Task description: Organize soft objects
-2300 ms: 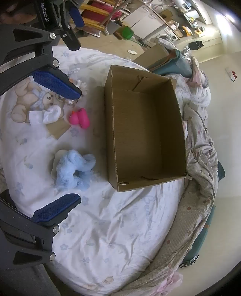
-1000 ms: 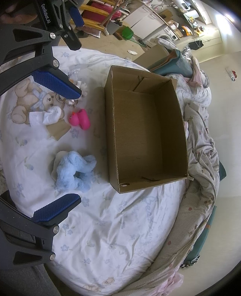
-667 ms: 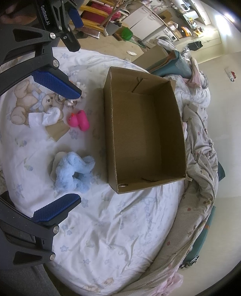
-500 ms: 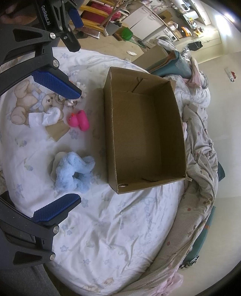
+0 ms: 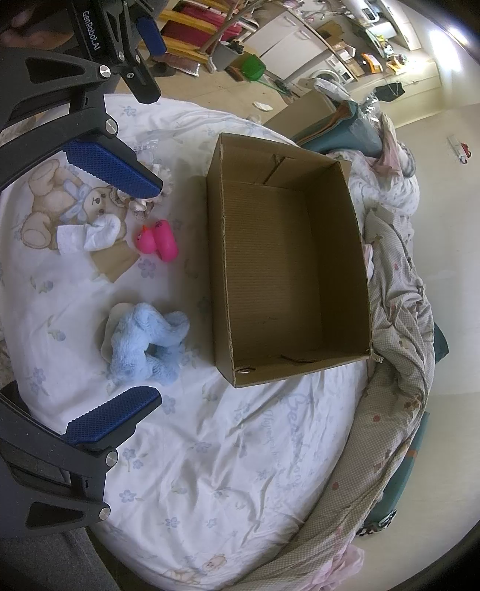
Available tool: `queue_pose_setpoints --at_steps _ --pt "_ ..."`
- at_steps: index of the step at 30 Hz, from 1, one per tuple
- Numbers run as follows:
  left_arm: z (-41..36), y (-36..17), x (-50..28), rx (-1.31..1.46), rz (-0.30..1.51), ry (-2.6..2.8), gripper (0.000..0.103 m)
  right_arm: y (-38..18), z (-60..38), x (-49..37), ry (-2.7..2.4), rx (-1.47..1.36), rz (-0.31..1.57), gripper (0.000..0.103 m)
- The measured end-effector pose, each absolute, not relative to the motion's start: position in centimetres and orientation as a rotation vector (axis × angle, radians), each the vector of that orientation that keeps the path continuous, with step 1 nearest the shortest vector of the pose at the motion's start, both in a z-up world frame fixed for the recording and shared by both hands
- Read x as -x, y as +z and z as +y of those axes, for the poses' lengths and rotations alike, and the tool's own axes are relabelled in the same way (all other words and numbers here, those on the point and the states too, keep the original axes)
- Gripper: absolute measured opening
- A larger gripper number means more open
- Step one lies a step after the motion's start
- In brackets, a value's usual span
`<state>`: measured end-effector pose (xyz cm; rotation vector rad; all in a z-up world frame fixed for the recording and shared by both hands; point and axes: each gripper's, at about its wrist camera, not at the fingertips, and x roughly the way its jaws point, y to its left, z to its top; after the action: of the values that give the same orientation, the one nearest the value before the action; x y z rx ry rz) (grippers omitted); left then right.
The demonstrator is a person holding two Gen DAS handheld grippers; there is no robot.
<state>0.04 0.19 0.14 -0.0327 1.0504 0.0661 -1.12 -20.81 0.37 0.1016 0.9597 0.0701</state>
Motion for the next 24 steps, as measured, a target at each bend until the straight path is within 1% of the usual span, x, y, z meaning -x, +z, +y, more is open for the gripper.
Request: queue_pose_setpoints --at_steps 24 --pt "0.21 -0.5 0.03 0.016 1.058 0.074 0.103 0.29 -20.68 1.09 0.07 -0.099 0.964 0.103"
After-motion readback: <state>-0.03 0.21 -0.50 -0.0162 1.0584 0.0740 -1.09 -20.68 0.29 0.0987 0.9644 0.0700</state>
